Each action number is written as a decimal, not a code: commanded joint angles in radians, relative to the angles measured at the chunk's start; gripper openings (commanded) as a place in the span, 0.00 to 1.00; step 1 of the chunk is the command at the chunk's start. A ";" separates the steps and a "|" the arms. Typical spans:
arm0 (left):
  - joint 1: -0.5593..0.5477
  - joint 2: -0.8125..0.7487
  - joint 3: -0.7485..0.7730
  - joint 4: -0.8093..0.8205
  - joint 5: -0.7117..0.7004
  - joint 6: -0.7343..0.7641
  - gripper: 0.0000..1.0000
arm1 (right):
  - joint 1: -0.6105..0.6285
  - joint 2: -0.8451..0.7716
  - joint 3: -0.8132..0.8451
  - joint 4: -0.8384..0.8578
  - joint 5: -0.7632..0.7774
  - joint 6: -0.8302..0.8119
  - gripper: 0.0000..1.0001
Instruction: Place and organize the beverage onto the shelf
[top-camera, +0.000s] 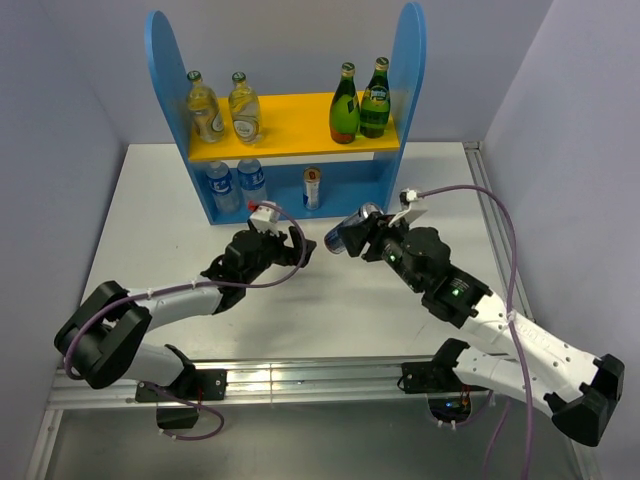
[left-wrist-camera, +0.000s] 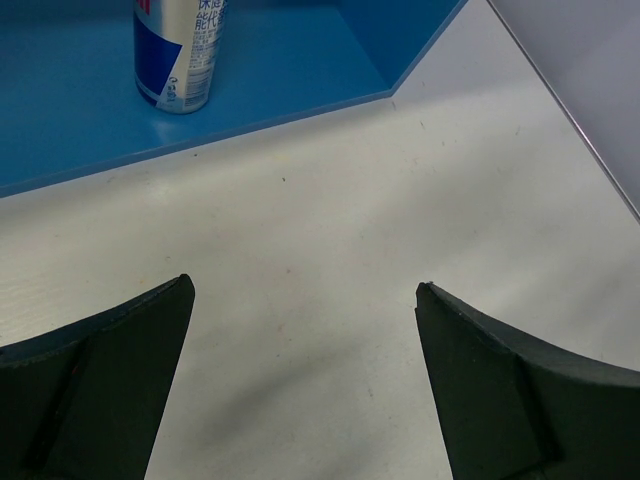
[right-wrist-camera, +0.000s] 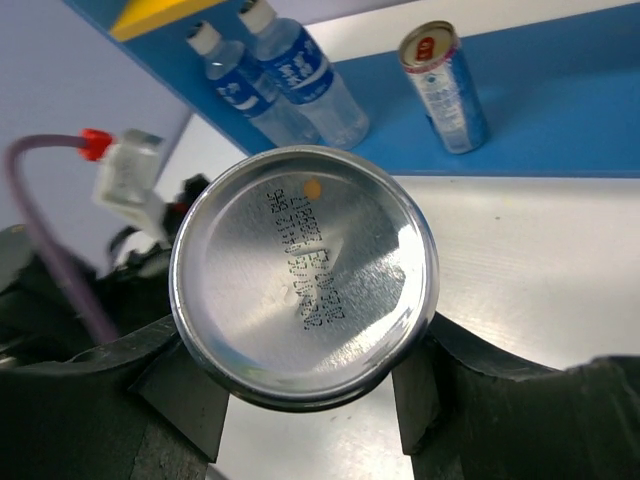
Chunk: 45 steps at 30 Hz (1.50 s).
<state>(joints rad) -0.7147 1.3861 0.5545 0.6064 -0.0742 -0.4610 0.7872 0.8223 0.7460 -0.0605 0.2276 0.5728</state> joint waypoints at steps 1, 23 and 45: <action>-0.003 -0.062 0.007 0.020 -0.021 -0.001 0.99 | 0.000 0.047 0.013 0.123 0.077 -0.040 0.00; -0.006 -0.269 -0.088 0.003 -0.093 -0.038 0.99 | -0.187 0.937 0.321 0.627 0.354 -0.329 0.00; -0.006 -0.283 -0.096 0.019 -0.095 -0.030 0.99 | -0.247 1.031 0.484 0.340 0.389 -0.171 0.00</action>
<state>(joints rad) -0.7170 1.1198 0.4637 0.5861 -0.1566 -0.4919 0.5602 1.9293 1.2911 0.3382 0.5976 0.2901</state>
